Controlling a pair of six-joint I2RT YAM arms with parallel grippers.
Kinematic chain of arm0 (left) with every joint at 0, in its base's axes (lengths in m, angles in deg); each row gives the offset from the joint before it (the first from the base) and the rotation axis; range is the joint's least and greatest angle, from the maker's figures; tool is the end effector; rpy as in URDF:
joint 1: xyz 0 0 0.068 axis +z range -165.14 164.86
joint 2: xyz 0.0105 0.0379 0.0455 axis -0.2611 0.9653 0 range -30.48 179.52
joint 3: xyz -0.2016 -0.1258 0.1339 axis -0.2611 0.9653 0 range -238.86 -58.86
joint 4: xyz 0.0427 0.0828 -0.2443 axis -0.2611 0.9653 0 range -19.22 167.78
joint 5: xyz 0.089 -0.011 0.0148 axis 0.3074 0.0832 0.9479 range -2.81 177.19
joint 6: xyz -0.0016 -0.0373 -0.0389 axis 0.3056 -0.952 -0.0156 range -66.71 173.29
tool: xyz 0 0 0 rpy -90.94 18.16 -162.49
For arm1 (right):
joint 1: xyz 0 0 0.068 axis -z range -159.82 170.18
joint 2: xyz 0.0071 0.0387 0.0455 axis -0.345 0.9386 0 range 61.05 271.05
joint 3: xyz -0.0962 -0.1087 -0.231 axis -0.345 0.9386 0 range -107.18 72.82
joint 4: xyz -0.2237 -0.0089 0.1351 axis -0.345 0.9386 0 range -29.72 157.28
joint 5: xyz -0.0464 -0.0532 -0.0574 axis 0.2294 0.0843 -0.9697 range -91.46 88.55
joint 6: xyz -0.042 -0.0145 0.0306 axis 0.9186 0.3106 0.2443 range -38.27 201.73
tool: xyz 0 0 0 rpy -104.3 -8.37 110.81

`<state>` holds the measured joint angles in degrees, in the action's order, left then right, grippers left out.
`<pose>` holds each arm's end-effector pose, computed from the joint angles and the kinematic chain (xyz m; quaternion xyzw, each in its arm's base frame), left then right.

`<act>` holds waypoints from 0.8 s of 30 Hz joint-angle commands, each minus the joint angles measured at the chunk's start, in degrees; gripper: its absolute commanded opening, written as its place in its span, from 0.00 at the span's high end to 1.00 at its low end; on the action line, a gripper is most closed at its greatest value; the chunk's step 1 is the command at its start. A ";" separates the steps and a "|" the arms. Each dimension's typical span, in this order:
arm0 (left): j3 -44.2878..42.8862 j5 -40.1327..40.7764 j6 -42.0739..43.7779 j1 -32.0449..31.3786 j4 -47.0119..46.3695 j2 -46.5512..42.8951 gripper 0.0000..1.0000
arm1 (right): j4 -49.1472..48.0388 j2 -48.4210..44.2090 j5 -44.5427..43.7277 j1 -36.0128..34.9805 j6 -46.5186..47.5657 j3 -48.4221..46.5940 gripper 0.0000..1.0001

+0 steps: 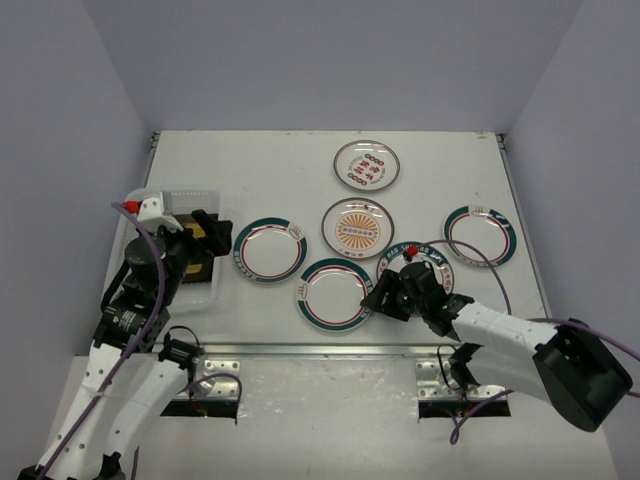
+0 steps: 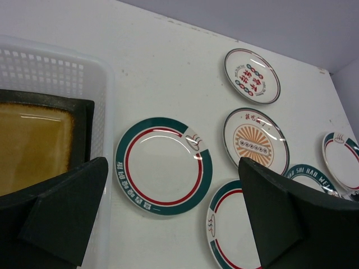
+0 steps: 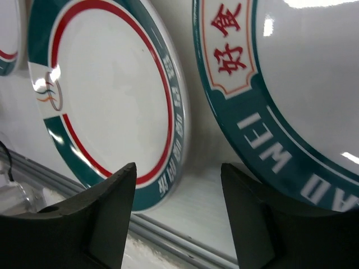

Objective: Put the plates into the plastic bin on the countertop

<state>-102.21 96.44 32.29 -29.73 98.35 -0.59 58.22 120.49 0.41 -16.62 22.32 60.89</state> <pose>0.1189 -0.0251 0.3338 -0.0934 0.7821 -0.1268 0.6030 0.1374 0.1042 0.1225 0.1753 0.9085 0.2922 0.2419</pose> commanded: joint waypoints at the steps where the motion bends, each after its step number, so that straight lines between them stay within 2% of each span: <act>1: -0.67 -1.46 1.14 0.00 -2.40 1.63 0.00 | -12.18 8.00 -2.26 0.23 -5.69 2.63 0.44; 4: -0.51 -1.21 1.01 0.00 -2.47 0.91 0.00 | -15.22 10.50 -3.45 0.23 -7.77 3.47 0.56; 9: -0.61 -1.10 0.89 0.00 -2.42 1.34 0.00 | -17.54 11.96 -4.37 0.15 -11.18 5.44 0.98; 14: -0.75 -4.57 0.87 0.00 -3.21 2.23 0.00 | -12.27 4.85 -5.14 -0.79 -14.01 4.95 1.00; 15: -1.23 -5.77 0.95 0.00 -3.22 3.29 0.00 | -7.67 0.91 -5.98 -1.13 -14.14 4.04 1.00; 20: -1.41 -16.64 -1.44 0.00 -3.54 7.55 0.00 | 0.33 -12.67 -7.68 -1.71 -10.63 -0.99 1.00; 21: -1.10 -21.16 -2.15 0.00 -4.32 8.78 0.00 | 0.39 -13.88 -7.04 -1.41 -9.07 -2.39 1.00; 24: -0.42 -27.58 -3.55 0.00 -6.83 12.27 0.00 | 0.30 -12.70 -3.81 -0.47 -4.11 -7.38 1.00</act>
<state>-102.26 81.44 31.17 -29.73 96.97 8.25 58.52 108.05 -4.34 -18.07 12.76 61.80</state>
